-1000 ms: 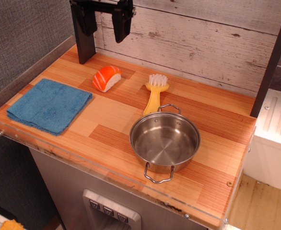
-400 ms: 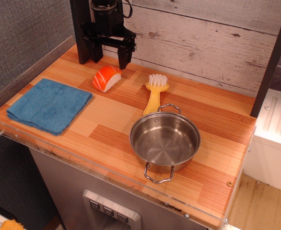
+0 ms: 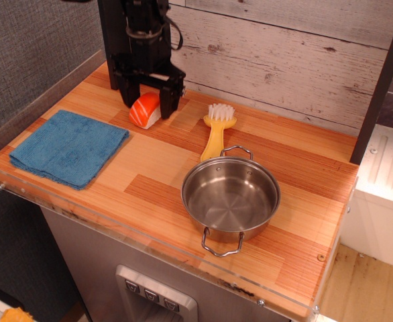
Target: Put the sushi inside the pot.
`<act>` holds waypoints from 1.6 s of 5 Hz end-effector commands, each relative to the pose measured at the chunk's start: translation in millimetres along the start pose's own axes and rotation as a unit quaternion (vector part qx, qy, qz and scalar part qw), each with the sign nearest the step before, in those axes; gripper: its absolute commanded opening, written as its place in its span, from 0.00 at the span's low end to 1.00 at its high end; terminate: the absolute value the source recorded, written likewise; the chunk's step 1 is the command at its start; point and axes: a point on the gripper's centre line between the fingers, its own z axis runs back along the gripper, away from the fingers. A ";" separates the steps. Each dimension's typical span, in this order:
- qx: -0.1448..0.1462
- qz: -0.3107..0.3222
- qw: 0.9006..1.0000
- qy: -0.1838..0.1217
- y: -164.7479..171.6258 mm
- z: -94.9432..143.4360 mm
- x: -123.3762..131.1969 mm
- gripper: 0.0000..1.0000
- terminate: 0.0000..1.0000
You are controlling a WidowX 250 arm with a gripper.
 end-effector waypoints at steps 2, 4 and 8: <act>-0.007 -0.015 1.000 -0.008 5.2 31.2 1.0 0.00 0.00; 0.013 -0.002 1.000 -0.028 24.4 102.5 -32.6 0.00 0.00; 0.008 -0.040 0.999 -0.007 -18.0 101.1 -92.8 0.00 0.00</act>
